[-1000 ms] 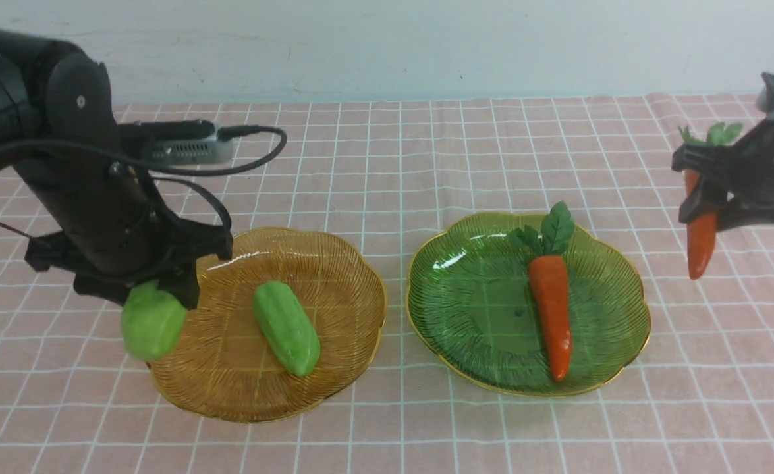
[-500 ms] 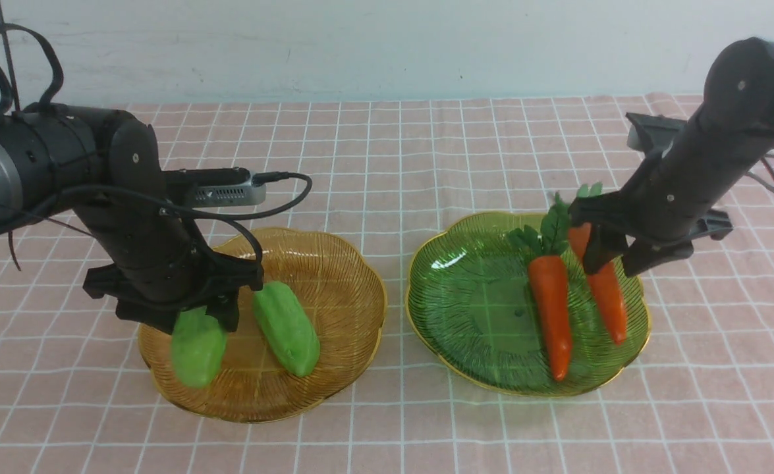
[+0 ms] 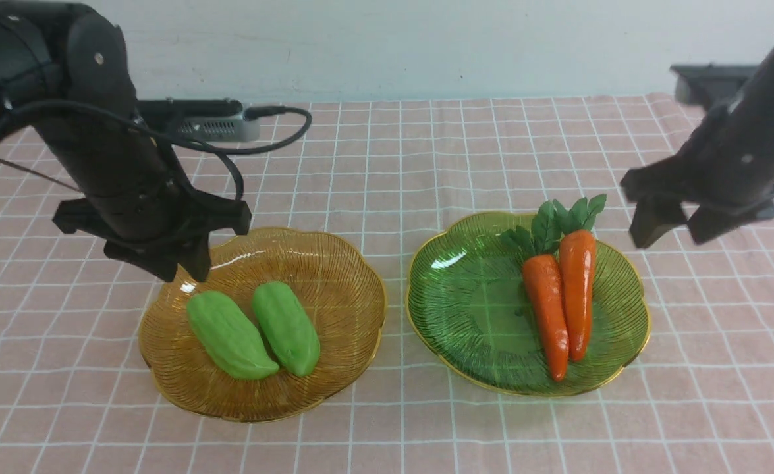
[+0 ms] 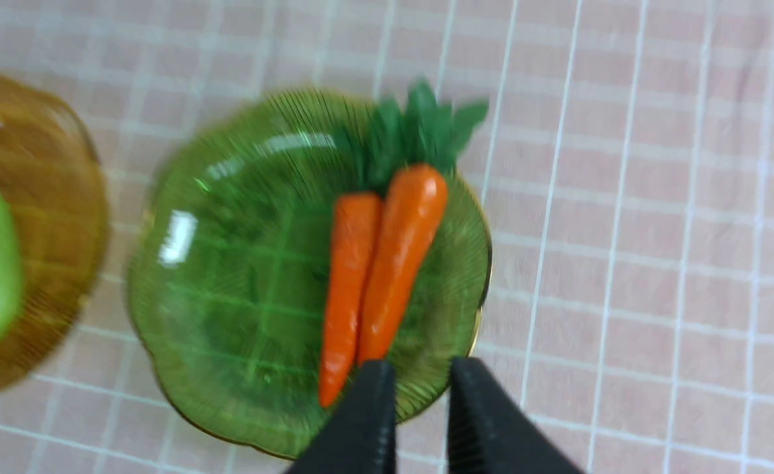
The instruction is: Put different types of vegetables on the plate.
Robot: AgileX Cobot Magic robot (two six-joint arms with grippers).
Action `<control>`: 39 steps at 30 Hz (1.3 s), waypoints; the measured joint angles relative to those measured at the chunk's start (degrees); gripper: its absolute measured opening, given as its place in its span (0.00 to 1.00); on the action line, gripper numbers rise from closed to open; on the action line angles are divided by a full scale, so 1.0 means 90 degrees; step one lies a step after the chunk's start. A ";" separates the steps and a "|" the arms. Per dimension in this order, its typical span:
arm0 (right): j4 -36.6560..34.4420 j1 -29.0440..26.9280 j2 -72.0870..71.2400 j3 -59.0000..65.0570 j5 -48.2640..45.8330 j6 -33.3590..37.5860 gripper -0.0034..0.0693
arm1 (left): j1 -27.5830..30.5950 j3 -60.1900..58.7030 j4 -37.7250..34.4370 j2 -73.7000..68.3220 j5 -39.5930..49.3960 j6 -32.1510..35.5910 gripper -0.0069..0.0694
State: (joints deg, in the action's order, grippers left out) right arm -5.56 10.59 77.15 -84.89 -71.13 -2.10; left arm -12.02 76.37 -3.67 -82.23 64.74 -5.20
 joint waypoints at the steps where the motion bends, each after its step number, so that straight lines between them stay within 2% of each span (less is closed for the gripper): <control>1: 0.0000 0.0000 -0.0501 0.0000 -0.0011 -0.0007 0.17 | 0.0000 -0.0343 0.0000 0.0496 -0.0171 0.0094 0.09; 2: 0.0000 0.0000 -0.1082 0.0026 0.0084 -0.0012 0.09 | 0.0000 -0.0597 0.0000 0.0939 -0.0358 0.0169 0.09; 3: 0.0000 0.0000 -0.1771 0.0190 0.0411 -0.0012 0.06 | 0.0000 -0.0934 0.0000 0.1388 -0.0572 0.0215 0.09; 5: 0.0000 0.0000 -0.2859 0.0699 0.1111 -0.0012 0.03 | 0.0000 -0.1629 0.0000 0.2205 -0.0930 0.0264 0.09; 7: 0.0000 0.0000 -0.3745 0.1453 0.1867 -0.0006 0.03 | 0.0000 -0.2446 0.0000 0.3093 -0.1411 0.0293 0.09; 12: 0.0000 0.0000 -0.6670 0.4613 0.5104 0.0039 0.03 | 0.0000 -0.4436 0.0000 0.5291 -0.2958 0.0305 0.09; 16: -0.0012 0.0000 -0.7652 0.6108 0.6224 0.0039 0.03 | 0.0000 -0.5332 -0.0019 0.6471 -0.3799 0.0221 0.09; 19: -0.0026 0.0000 -0.8122 0.6777 0.7044 0.0039 0.03 | 0.0000 -0.5717 -0.0026 0.7078 -0.3830 0.0145 0.09; 26: -0.0026 0.0000 -0.8298 0.7105 0.7421 0.0233 0.03 | 0.0000 -0.5999 -0.0019 0.7670 -0.3112 0.0133 0.09; 39: -0.0026 0.0000 -0.8298 0.7105 0.7421 0.0233 0.03 | 0.0000 -0.5999 -0.0021 0.7682 -0.3081 0.0133 0.09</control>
State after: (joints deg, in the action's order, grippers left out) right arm -5.79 10.59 2.47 -20.95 -4.35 0.00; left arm -12.02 22.37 -3.85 -13.09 37.02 -4.00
